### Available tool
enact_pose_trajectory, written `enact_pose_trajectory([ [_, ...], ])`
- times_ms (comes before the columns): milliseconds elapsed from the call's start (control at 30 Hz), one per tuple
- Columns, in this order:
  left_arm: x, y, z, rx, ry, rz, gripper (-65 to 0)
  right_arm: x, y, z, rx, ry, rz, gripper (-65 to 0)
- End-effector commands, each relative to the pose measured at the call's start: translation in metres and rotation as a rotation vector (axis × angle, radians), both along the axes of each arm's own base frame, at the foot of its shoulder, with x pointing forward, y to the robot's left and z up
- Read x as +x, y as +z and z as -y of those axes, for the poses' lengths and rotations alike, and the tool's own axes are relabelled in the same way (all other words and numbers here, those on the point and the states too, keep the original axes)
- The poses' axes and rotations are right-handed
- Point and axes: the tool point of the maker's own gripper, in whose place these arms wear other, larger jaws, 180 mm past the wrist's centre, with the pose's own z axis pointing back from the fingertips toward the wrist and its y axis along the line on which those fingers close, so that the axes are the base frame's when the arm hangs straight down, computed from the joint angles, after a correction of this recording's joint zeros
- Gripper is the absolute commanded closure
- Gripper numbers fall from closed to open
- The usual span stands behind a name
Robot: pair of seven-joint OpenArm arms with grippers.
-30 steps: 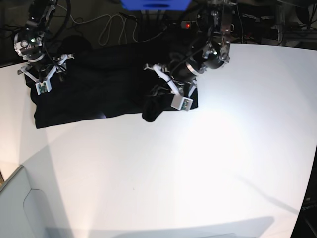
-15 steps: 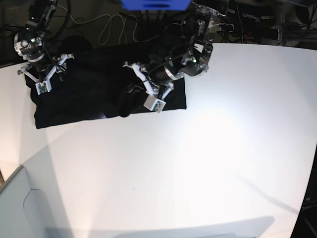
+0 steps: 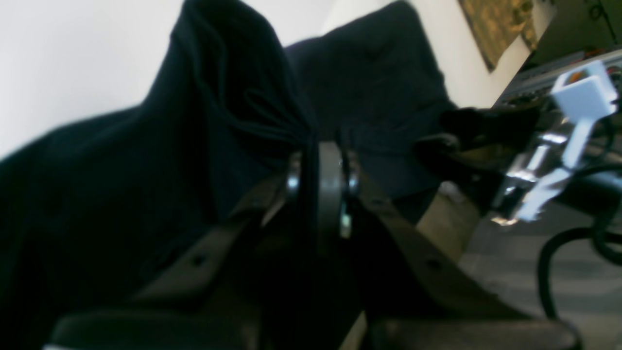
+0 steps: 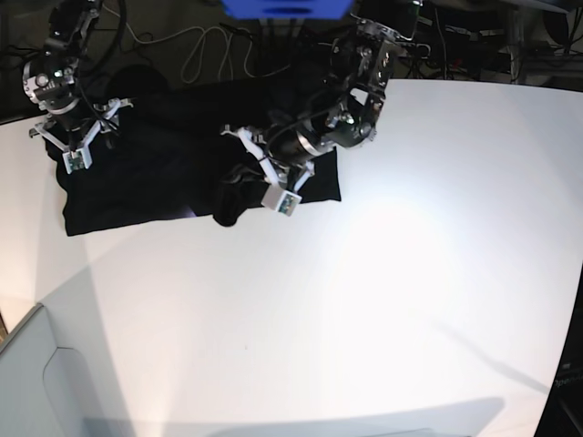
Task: Fold the T-shirt properly
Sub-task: 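Grasp the strip's end with the left gripper and fold it toward the right gripper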
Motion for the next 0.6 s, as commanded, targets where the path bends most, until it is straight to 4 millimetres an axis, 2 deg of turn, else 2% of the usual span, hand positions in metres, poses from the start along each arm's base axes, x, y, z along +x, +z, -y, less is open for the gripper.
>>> enact_pose_trajectory([
  [0,0.007,0.015,0.007,-0.048,0.000,0.036,0.0,0.006,0.010,0.002,-0.011,0.019,0.036,-38.2],
  [233,0.008,0.018,0.012,-0.055,-0.007,0.030,0.0,0.006,0.010,0.002,-0.011,0.019,0.036,-38.3],
  [267,0.009,0.018,0.012,-0.056,-0.004,0.030,-2.2,0.006,0.010,0.002,-0.011,0.019,0.036,-38.4],
  [367,0.007,0.017,0.012,-0.046,0.016,0.008,-18.7,0.007,0.010,0.002,-0.010,0.020,0.038,-38.4],
  [433,0.002,0.020,0.014,-0.036,-0.016,0.031,-26.3,0.008,0.011,0.002,-0.010,0.020,0.039,-38.5],
  [567,0.002,0.047,0.017,-0.065,-0.027,0.104,-28.3,0.008,0.011,0.002,-0.010,0.020,0.041,-38.5],
])
